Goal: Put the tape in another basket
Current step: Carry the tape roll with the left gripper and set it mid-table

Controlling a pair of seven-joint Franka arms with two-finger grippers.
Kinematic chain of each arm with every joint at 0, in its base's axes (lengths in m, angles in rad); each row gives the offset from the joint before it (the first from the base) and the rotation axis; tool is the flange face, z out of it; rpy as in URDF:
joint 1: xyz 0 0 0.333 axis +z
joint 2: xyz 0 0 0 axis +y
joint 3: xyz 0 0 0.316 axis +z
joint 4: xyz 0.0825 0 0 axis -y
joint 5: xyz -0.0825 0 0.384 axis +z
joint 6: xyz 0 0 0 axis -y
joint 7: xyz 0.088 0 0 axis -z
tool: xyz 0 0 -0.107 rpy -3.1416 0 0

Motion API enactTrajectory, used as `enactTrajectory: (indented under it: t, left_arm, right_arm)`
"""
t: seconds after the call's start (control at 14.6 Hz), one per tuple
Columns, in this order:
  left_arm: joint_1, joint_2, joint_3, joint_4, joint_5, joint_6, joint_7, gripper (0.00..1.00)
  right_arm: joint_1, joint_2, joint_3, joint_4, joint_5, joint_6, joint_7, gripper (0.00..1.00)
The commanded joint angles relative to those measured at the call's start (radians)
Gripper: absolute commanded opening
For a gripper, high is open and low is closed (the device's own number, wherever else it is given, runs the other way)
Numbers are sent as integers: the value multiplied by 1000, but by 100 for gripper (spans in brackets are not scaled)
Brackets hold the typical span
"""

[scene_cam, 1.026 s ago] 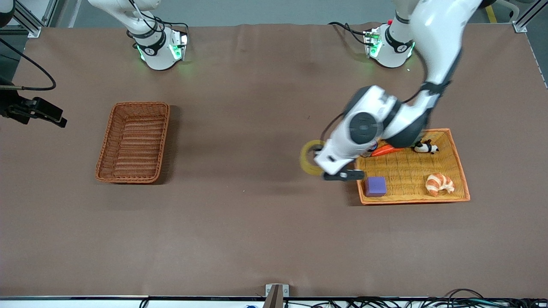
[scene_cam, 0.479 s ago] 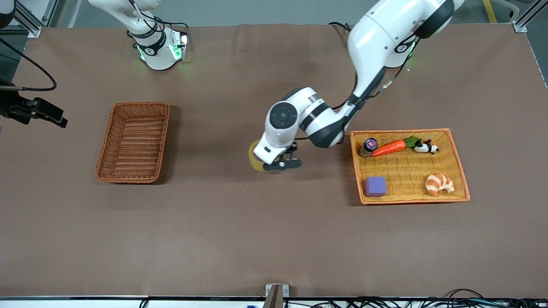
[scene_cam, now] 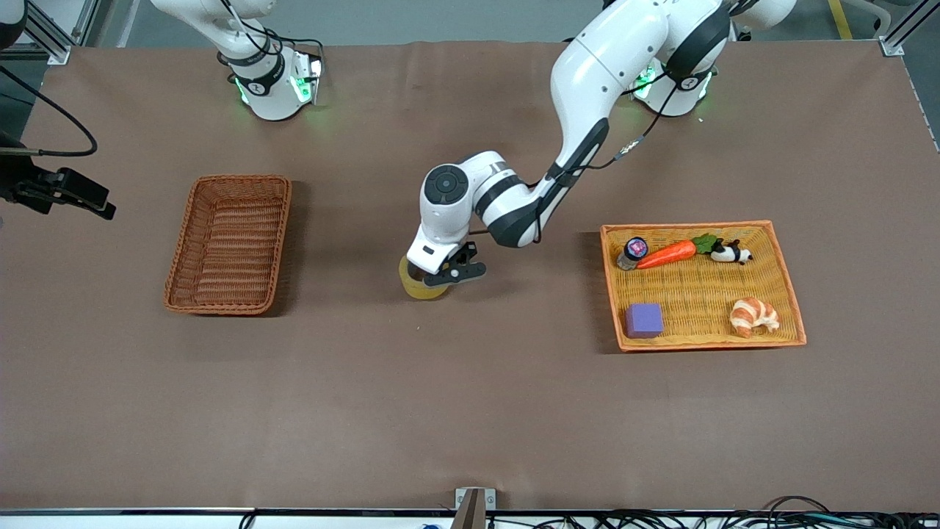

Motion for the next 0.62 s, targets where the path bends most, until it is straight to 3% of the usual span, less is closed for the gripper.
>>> enactTrajectory:
  t: [0.0, 0.07, 0.14, 0.27, 0.41, 0.55]
  left_arm:
    - [11, -10, 15, 44, 4, -5, -17, 63]
    - [34, -27, 12, 39, -7, -8, -23, 92]
    - [54, -48, 6, 32, -36, -14, -23, 100]
    - [85, -136, 6, -16, -44, -44, -16, 100]
    - [97, -228, 20, -28, -33, -202, 4, 100]
    - [190, -317, 9, -30, -30, -346, 166, 100]
  right_arm:
    - [6, -7, -8, -15, 17, 11, -11, 100]
    - [6, -7, -8, -15, 19, 11, -11, 100]
    - [7, -5, -8, -13, 18, 13, -11, 100]
    - [10, -1, -5, -13, 19, 15, -11, 100]
    - [47, 1, 19, -37, 24, 34, -5, 100]
    - [75, 1, 75, -97, 24, 103, 8, 100]
